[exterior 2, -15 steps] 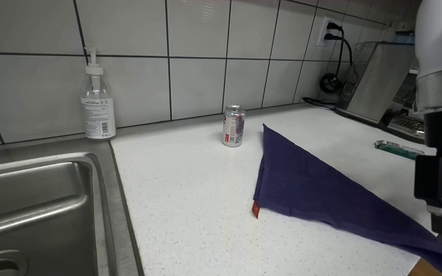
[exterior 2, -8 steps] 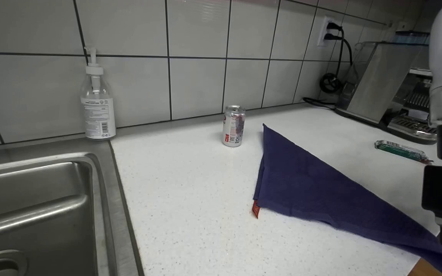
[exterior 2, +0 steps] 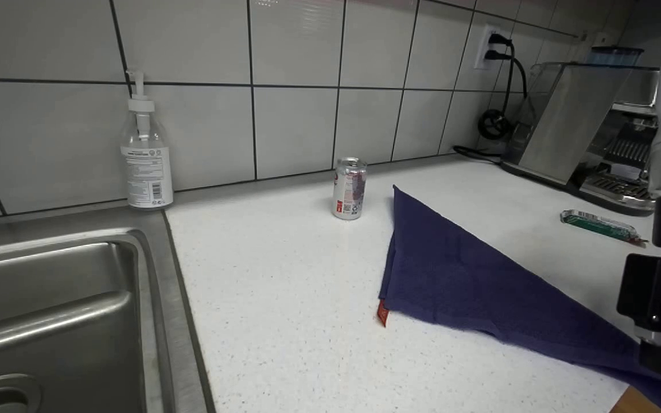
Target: Fold the blue towel into a triangle twice.
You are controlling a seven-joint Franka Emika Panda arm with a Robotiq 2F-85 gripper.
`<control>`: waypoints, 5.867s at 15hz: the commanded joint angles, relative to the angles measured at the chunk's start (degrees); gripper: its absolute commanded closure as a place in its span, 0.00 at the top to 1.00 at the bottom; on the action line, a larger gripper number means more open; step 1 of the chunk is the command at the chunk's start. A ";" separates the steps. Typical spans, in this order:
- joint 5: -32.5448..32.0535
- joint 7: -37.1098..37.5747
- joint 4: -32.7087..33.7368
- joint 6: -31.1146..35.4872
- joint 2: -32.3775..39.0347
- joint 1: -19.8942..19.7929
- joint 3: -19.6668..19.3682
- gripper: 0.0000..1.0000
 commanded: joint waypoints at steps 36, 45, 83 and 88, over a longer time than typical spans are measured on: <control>14.45 -13.99 0.05 8.94 9.27 -3.40 0.10 1.00; 22.84 -25.93 0.04 8.65 10.64 -5.25 0.47 1.00; -2.98 -16.11 10.34 -19.62 -7.35 -3.04 -1.69 0.01; -2.65 -15.25 15.68 -19.31 -2.86 -2.98 -1.61 0.01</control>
